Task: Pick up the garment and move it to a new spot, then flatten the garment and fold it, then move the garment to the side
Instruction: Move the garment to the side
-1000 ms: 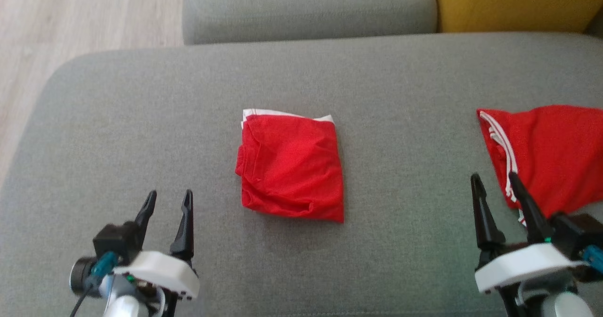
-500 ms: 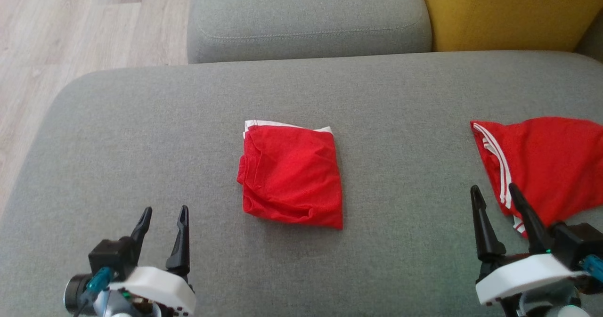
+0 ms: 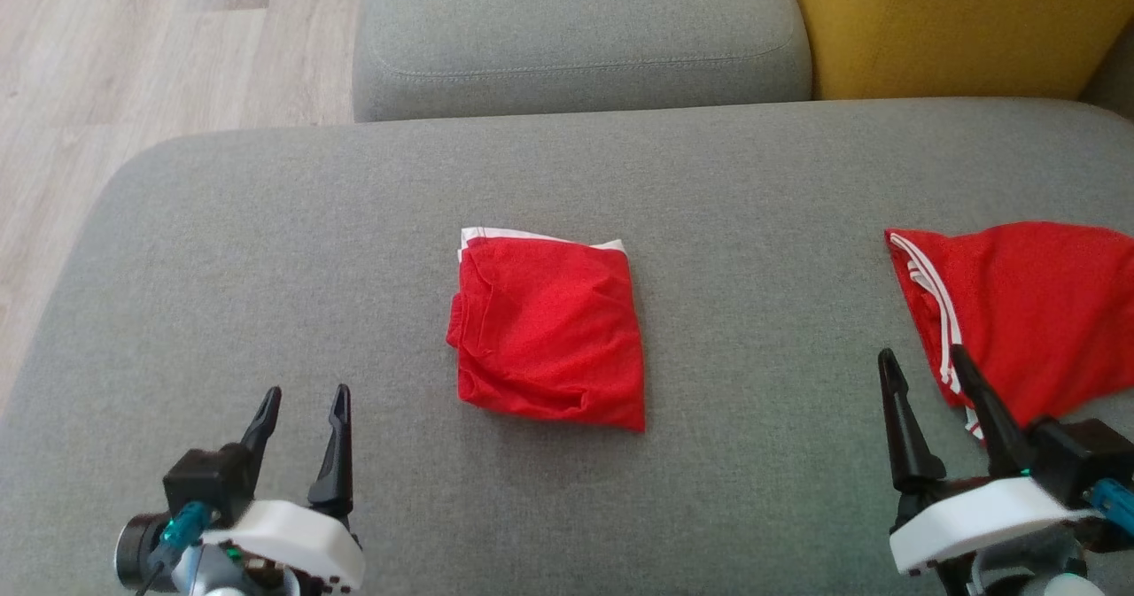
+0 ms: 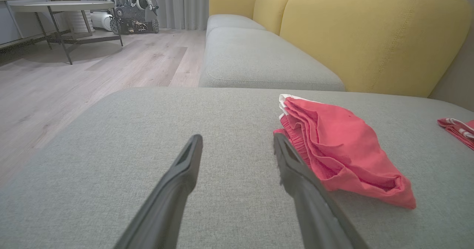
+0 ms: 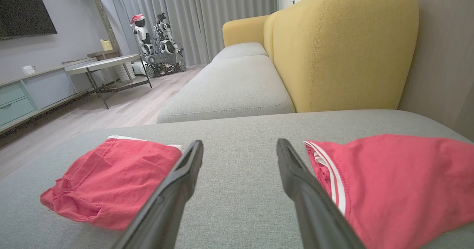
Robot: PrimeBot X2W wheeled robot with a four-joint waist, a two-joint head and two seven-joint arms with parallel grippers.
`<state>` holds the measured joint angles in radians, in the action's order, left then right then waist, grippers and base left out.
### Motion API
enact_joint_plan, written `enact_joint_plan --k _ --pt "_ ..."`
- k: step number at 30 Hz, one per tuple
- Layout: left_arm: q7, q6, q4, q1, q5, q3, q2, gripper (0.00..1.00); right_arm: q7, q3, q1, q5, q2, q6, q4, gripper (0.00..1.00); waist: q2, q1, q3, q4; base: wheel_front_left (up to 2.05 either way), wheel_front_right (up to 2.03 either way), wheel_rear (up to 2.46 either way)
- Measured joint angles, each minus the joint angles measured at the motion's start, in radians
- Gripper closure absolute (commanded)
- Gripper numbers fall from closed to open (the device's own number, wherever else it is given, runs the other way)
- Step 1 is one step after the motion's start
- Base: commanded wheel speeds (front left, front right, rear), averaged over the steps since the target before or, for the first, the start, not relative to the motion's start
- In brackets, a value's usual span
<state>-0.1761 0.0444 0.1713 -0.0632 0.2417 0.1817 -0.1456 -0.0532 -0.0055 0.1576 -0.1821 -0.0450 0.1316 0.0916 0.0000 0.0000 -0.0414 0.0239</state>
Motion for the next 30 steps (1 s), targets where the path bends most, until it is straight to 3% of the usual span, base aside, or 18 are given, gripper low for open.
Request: enact_joint_plan --k 17,22,30 --pt "-0.003 0.01 0.0 0.021 0.0 0.02 -0.004 0.0 0.0 -0.011 -0.002 -0.001 0.0 0.0 -0.04 0.0 0.0 0.0 0.016 0.048 0.0 0.0 0.0" --pt "-0.021 0.01 0.0 0.079 0.0 0.033 0.009 0.0 0.016 -0.018 -0.024 -0.001 0.0 0.0 -0.144 0.0 0.0 0.0 0.04 0.104 0.0 0.0 0.0" --pt "-0.059 0.002 0.008 0.178 0.0 0.067 0.052 0.0 0.065 -0.002 -0.208 -0.005 -0.004 0.0 -0.36 0.0 0.0 0.0 0.114 0.226 0.0 0.0 0.0"
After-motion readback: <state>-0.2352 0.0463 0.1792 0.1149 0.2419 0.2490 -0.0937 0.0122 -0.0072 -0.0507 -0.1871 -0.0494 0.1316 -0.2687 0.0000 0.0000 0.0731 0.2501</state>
